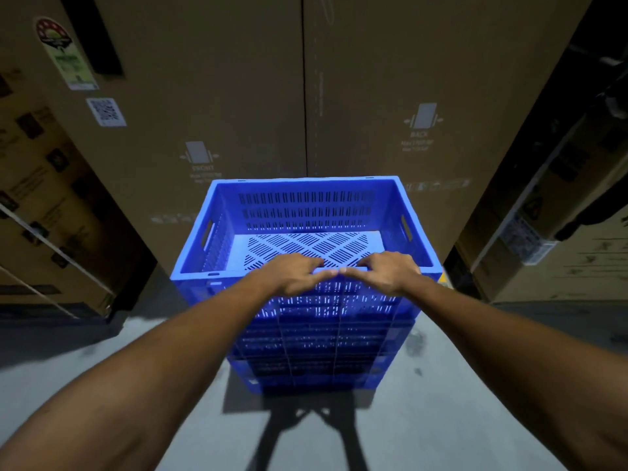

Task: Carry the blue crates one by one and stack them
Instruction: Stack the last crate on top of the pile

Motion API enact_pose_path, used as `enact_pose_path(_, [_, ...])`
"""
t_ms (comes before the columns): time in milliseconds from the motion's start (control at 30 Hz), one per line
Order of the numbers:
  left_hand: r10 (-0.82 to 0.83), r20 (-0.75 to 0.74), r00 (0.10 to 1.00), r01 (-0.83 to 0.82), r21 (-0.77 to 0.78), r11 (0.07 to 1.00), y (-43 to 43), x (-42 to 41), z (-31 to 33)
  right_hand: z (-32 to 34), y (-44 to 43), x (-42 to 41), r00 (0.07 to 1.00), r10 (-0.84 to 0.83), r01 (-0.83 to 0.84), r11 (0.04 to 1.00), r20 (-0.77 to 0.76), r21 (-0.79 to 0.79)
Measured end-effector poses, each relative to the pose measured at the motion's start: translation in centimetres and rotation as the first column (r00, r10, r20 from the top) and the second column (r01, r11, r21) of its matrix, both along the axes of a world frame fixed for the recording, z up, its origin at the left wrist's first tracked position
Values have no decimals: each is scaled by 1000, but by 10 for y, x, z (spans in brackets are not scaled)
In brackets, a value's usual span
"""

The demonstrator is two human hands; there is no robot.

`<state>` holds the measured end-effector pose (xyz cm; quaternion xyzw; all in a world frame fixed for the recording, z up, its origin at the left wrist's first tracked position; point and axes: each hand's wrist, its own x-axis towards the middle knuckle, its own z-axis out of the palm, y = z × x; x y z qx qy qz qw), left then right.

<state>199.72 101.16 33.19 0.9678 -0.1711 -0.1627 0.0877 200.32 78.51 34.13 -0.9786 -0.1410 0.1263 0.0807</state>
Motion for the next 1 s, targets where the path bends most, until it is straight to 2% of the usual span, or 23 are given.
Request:
enact_pose_path(67, [95,-29,995,-95,4,995,29,0,-1,6,6,2,993,-70,72,997,-99,13])
enact_pose_path(200, [247,-82,966,-246,15,969,51,1,2,9,32,11,967,-132,116,990,-217,-86])
enact_pose_path(367, [370,-131,920,-367,48,929,46,14,-7,5,73,15,974,-88,66,992,-207,-107])
enact_pose_path(500, [359,-137,923,-347,105,932,44,23,-12,0,76,21,977,-103,85,991,-187,-101])
enact_pose_path(733, [348,44,936,-351,90,932,42,22,-17,-11,75,24,991,-130,125,981,-27,-150])
enact_pose_path(833, [329,83,941,-332,26,943,39,14,-6,0,81,18,980,-177,160,973,-92,-168])
enact_pose_path(933, [287,153,946,-284,-40,958,51,-2,0,11,111,12,974,-164,128,968,-157,-216])
enact_pose_path(1000, [253,266,930,-268,21,963,76,-7,-1,14,145,8,978,-93,60,983,-185,-175])
